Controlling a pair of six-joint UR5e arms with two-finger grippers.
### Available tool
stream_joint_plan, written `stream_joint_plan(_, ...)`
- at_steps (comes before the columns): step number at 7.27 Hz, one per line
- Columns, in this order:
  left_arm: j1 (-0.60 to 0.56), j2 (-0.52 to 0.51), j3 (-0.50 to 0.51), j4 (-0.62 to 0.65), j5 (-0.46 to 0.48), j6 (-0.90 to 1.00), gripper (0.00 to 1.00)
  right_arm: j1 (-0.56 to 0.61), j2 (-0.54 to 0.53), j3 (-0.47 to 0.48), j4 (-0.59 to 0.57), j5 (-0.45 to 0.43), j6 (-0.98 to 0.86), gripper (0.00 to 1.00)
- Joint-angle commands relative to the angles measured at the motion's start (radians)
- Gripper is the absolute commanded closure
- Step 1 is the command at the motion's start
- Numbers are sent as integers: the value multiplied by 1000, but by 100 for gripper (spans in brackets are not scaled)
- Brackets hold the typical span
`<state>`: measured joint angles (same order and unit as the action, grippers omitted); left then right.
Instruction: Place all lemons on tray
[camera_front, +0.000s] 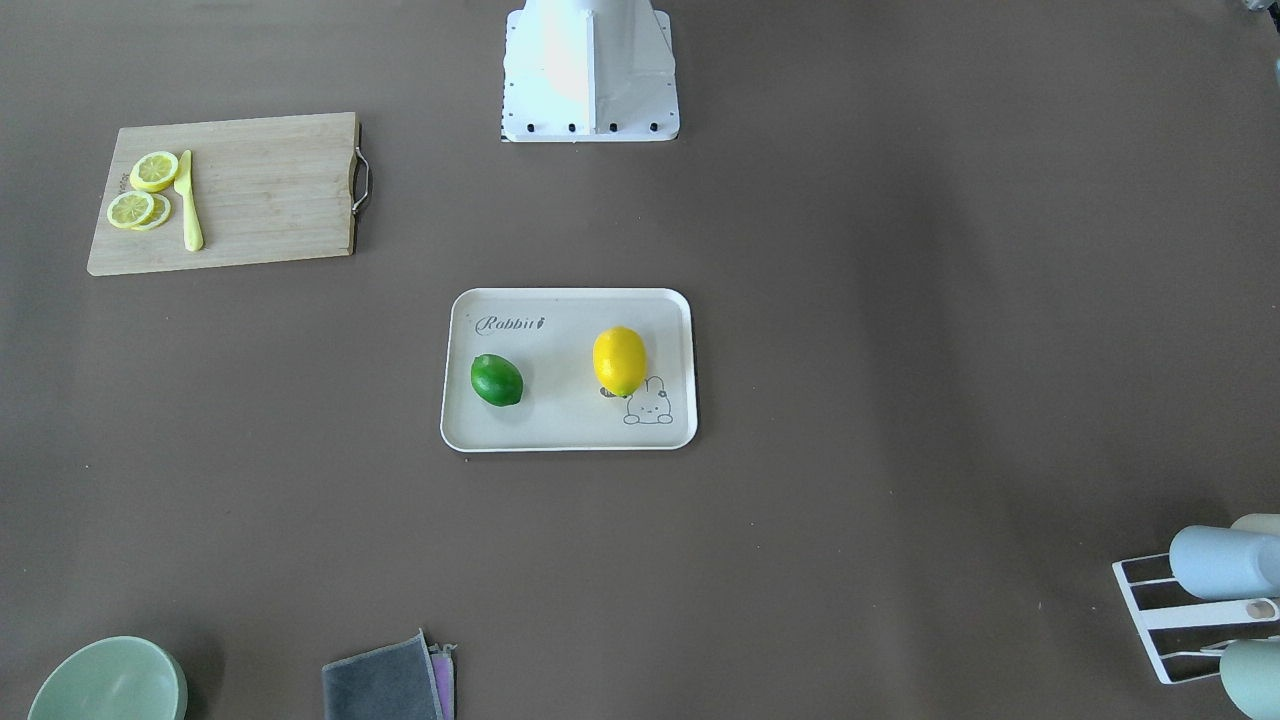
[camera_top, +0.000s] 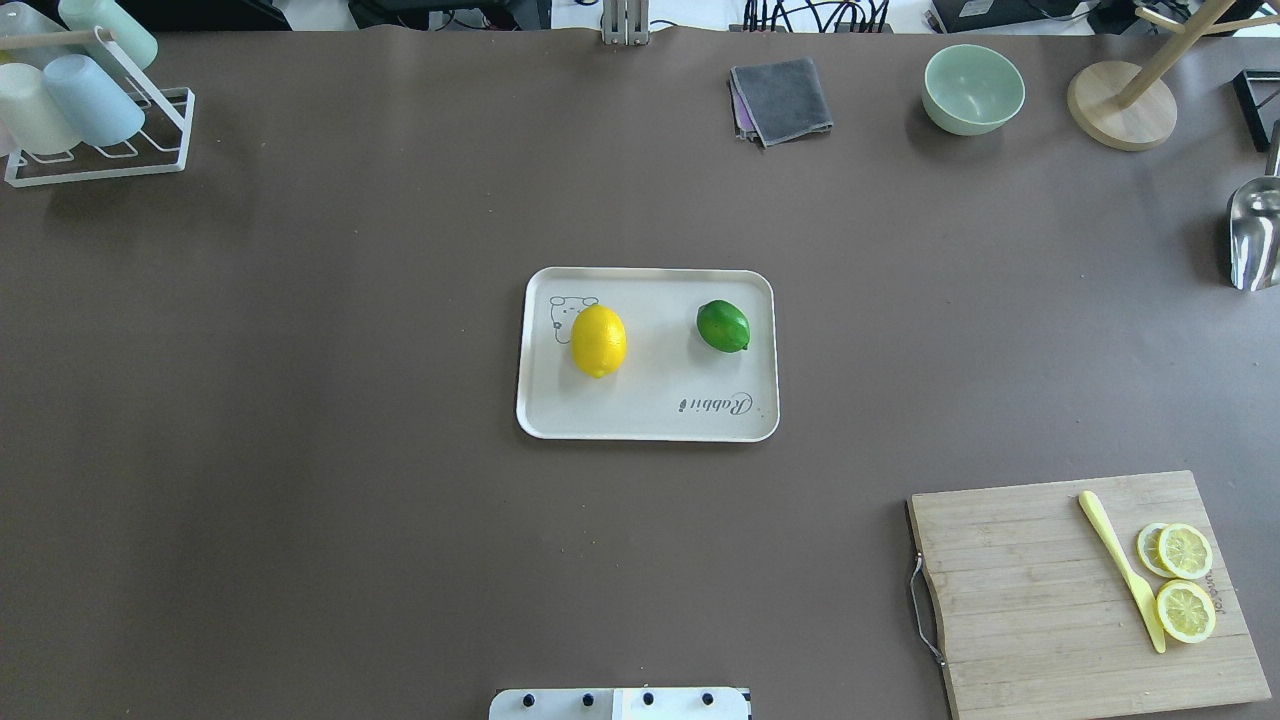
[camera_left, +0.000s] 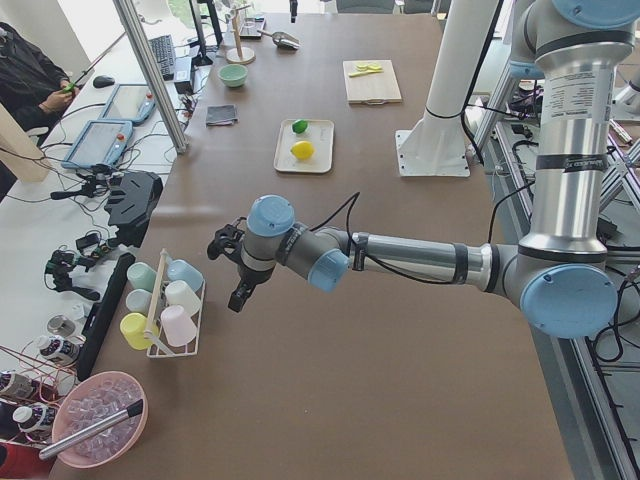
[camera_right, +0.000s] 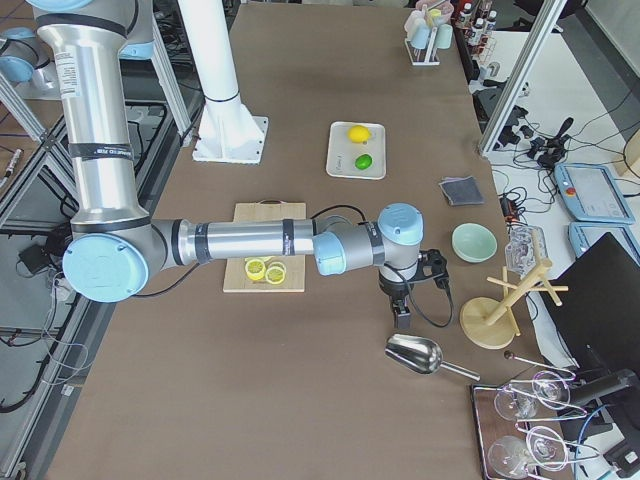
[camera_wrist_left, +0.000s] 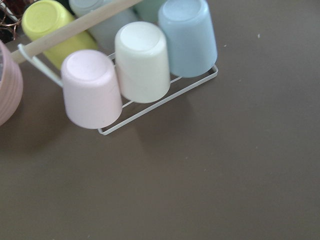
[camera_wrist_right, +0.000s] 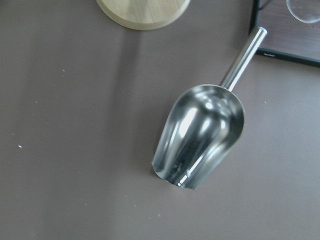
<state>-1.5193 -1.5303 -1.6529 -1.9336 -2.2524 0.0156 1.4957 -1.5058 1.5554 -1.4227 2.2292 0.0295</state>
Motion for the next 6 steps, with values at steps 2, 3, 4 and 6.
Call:
stream_joint_plan(2,-82,71,-36,100,-49,18,2,147,-126,14,-113,73,-168,0)
stream_joint_plan(3,-84,102,-92,123,-47,6,2,150,-146,40,-122,72,-163,0)
stream_joint_plan(4,-82,95,-150,218,-46,-12,2,149,-146,40,-121,70,-158,0)
stream_joint_plan(6,-78,88,-154,252,-46,-14,2,149,-136,40,-122,67,-152,0)
